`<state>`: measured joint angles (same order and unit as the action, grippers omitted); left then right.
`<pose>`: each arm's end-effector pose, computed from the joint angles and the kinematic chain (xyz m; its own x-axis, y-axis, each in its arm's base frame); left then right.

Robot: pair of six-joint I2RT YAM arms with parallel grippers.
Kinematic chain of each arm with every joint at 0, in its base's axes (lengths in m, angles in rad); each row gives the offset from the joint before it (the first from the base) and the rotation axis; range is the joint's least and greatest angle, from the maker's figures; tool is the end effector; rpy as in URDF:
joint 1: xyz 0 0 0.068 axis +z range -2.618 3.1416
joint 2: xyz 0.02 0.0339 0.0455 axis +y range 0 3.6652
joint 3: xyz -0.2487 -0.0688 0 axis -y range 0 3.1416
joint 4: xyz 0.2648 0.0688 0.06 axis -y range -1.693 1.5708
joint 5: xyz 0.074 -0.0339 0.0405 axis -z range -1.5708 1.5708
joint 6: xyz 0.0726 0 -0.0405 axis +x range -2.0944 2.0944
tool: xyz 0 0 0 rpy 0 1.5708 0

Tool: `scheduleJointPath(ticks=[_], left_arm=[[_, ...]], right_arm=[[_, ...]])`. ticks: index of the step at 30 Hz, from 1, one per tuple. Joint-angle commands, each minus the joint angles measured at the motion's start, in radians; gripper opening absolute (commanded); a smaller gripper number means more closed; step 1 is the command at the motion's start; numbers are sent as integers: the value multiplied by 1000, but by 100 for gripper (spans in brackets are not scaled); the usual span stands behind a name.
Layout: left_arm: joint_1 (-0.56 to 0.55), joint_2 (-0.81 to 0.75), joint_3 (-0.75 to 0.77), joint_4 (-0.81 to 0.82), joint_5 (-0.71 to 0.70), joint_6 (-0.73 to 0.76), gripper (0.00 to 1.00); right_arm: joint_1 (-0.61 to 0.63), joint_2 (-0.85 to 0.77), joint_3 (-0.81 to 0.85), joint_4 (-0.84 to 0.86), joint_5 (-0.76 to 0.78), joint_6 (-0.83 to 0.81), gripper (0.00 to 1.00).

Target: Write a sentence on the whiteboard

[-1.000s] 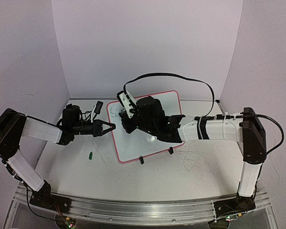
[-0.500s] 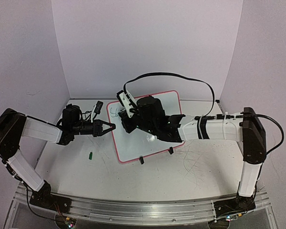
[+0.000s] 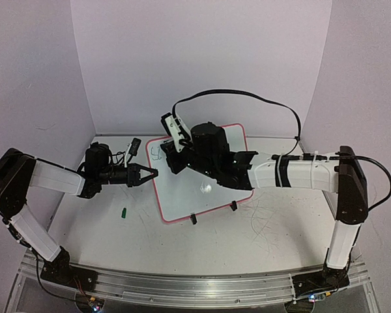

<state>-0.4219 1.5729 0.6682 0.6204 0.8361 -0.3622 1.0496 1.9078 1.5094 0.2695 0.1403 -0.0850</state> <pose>0.2964 -0.1921 0.1567 -0.5668 -0.0059 -0.8238 0.7737 0.3399 -0.5347 0.2649 0.4409 0.2820 0.0033 -0.1631 -0.9866 -0.7922 0.6016 -0.1021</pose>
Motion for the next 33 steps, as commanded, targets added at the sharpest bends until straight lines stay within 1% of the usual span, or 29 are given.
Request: scheduleJointPath(ticks=[1, 7, 21, 28, 33], left_arm=[[-6, -18, 33, -23, -46, 62, 0], [-6, -13, 36, -22, -42, 63, 0], [-6, -14, 36, -25, -44, 63, 0], [-6, -13, 36, -25, -44, 63, 0], [-6, -10, 37, -27, -46, 64, 0]], right_arm=[[-2, 26, 51, 22, -14, 8, 0], [-2, 54, 84, -2, 0, 9, 0], [-2, 73, 96, -41, 48, 7, 0], [-2, 71, 94, -57, 117, -4, 0], [-2, 32, 64, -52, 153, -12, 0]])
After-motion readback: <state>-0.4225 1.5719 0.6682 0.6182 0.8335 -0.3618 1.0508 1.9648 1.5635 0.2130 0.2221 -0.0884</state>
